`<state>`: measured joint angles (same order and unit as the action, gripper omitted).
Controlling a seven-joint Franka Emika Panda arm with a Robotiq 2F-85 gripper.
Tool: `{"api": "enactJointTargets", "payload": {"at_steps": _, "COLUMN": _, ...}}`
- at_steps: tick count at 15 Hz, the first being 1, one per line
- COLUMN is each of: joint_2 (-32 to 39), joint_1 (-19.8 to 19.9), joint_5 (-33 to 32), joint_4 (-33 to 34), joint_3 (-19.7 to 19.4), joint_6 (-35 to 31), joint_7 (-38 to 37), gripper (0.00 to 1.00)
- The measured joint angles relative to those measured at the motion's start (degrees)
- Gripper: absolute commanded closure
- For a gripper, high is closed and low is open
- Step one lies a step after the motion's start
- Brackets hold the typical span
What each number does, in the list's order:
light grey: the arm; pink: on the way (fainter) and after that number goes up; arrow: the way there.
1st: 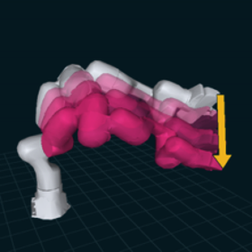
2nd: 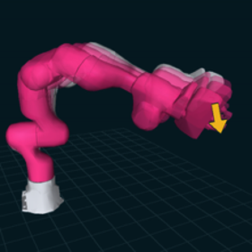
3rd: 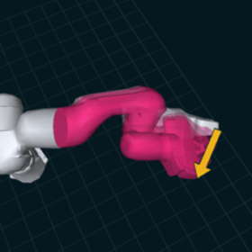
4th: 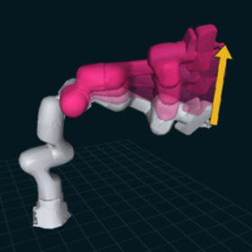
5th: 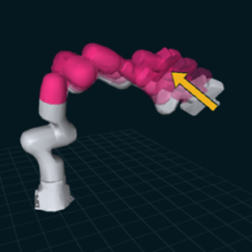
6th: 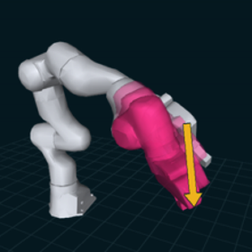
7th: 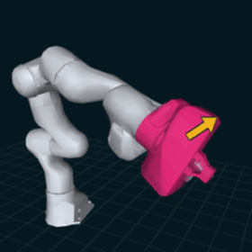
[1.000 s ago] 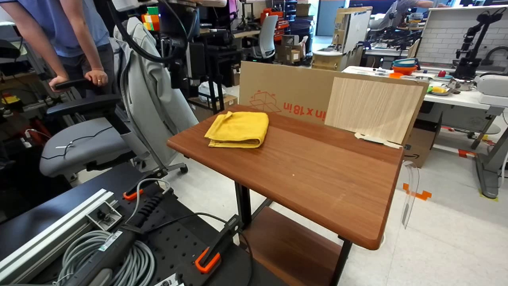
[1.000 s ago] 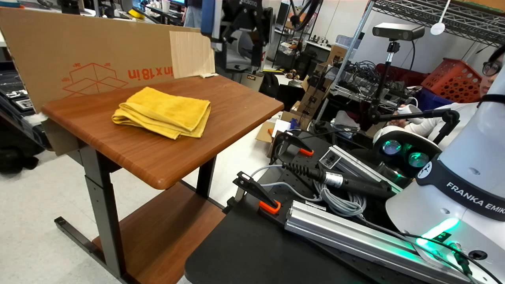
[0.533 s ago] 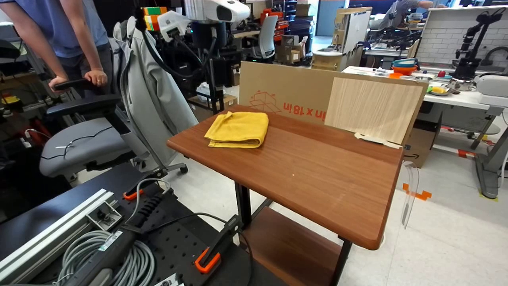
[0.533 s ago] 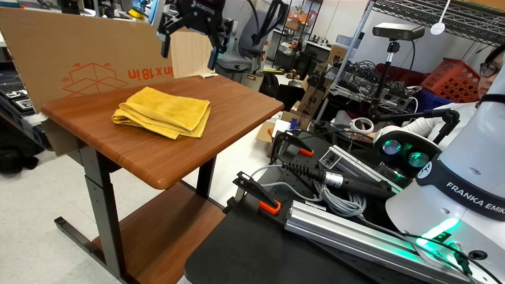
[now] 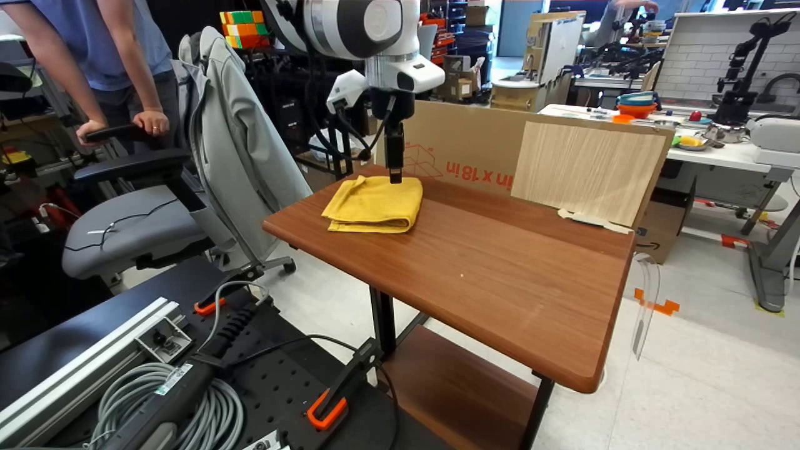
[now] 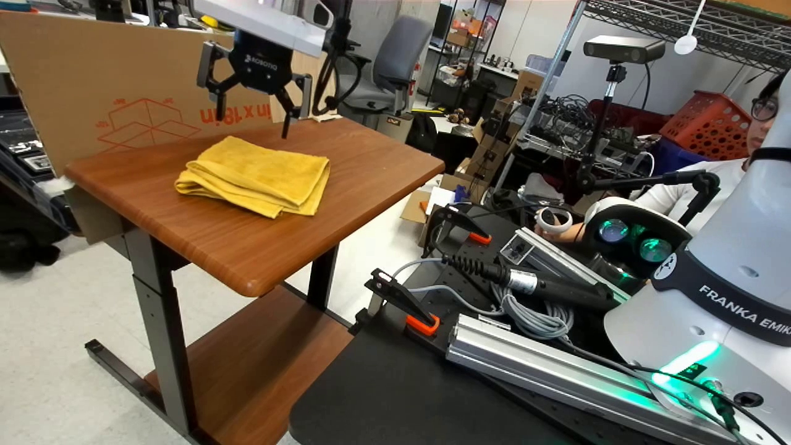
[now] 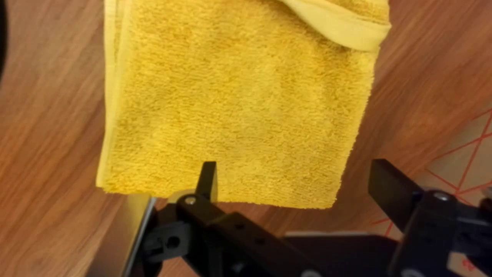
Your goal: Move the yellow towel to the right side of the table
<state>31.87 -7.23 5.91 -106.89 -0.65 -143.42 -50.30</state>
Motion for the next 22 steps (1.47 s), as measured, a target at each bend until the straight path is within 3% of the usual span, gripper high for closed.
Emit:
{"api": "enactJointTargets", "payload": {"at_steps": 7, "joint_2": 10.5, "joint_1": -3.4, "joint_5": 0.1, "joint_4": 9.1, "joint_3": -0.7, "joint_6": 3.9, "joint_7": -7.4, "gripper": 0.00}}
{"api": "enactJointTargets", "payload": {"at_steps": 14, "joint_2": 11.4, "joint_1": -3.3, "joint_5": 0.1, "joint_4": 10.0, "joint_3": -1.4, "joint_6": 4.7, "joint_7": -8.0, "gripper": 0.00}}
{"api": "enactJointTargets", "payload": {"at_steps": 22, "joint_2": 6.5, "joint_1": 0.6, "joint_5": 0.5, "joint_4": -0.6, "joint_3": -8.4, "joint_6": -11.3, "joint_7": -8.1, "gripper": 0.00}}
